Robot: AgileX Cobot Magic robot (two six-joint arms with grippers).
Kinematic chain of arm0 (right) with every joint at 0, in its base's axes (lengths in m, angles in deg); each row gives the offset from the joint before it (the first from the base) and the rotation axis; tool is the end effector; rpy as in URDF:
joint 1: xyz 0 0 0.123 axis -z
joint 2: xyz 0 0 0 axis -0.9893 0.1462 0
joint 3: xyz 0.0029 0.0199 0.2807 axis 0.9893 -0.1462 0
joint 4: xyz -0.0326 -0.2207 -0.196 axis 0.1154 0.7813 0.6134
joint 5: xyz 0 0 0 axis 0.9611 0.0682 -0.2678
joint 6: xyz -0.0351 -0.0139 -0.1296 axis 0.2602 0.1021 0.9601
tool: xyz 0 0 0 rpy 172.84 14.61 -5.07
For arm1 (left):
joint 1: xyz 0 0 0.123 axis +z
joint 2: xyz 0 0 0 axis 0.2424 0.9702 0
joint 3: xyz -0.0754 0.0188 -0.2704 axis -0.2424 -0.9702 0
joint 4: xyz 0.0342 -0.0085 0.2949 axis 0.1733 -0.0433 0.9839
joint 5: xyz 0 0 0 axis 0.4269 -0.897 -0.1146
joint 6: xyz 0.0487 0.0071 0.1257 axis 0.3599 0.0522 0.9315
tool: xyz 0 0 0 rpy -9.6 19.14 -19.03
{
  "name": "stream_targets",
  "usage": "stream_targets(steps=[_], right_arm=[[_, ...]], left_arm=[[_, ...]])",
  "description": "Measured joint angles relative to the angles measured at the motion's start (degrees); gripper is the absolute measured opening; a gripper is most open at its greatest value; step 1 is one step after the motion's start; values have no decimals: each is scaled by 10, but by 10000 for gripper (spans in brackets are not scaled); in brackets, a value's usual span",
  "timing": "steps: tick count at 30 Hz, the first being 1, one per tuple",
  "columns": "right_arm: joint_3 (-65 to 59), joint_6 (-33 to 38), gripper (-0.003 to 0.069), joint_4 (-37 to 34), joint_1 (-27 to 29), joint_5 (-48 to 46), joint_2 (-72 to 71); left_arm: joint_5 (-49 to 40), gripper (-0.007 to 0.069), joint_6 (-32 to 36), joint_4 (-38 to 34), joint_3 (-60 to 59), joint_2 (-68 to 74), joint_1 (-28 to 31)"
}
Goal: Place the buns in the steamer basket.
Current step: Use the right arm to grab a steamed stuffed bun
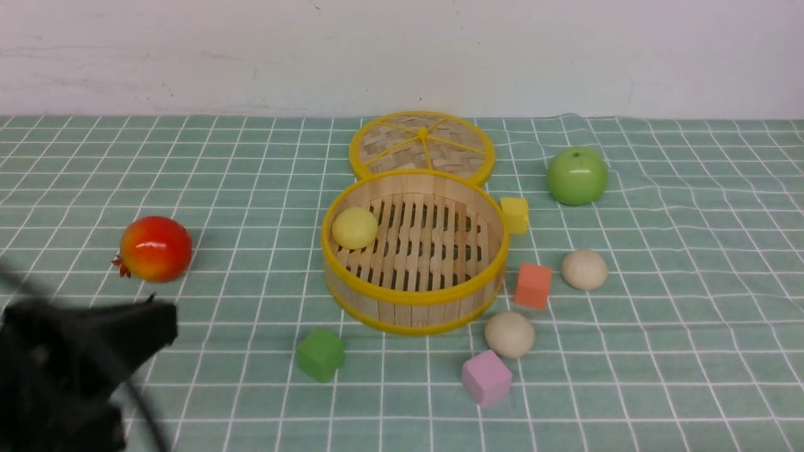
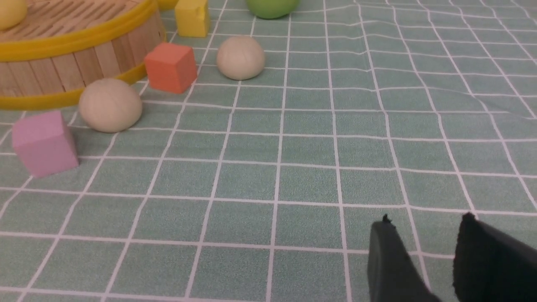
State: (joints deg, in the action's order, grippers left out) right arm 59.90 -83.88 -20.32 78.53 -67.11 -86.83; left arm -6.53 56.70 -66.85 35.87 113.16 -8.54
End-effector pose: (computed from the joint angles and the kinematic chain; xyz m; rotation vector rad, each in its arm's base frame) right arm 0.1438 0.0081 0.1608 0.0002 1.8659 0.0786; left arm 0.1831 -0.0976 0.2976 0.2607 1.8422 -0.5690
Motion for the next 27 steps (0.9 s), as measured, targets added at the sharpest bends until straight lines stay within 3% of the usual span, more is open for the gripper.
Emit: stream_targets(steps=[3, 6, 7, 8, 11, 14, 17, 20, 27], right_arm=[[0, -14, 240, -19, 0, 9, 0], [-4, -68, 240, -112, 0, 44, 0], [-4, -68, 240, -112, 0, 44, 0], [-4, -102, 240, -171, 0, 82, 0], [-4, -129, 240, -237, 0, 147, 0], [-4, -137, 240, -289, 0, 210, 0], [9, -146, 237, -317, -6, 206, 1], [83, -127, 210, -307, -20, 115, 49], [361, 62, 102, -227, -60, -237, 373]], left_arm=[[29, -14, 28, -34, -60, -55, 0], [32, -14, 41, -44, -100, -88, 0], [32, -14, 42, -45, -105, -89, 0], [32, -14, 44, -46, -119, -94, 0], [32, -14, 44, -47, -141, -95, 0], [32, -14, 44, -48, -158, -95, 0], [32, -14, 44, -48, -170, -95, 0], [32, -14, 44, -48, -176, -95, 0], [32, -14, 44, -48, -180, -95, 0]])
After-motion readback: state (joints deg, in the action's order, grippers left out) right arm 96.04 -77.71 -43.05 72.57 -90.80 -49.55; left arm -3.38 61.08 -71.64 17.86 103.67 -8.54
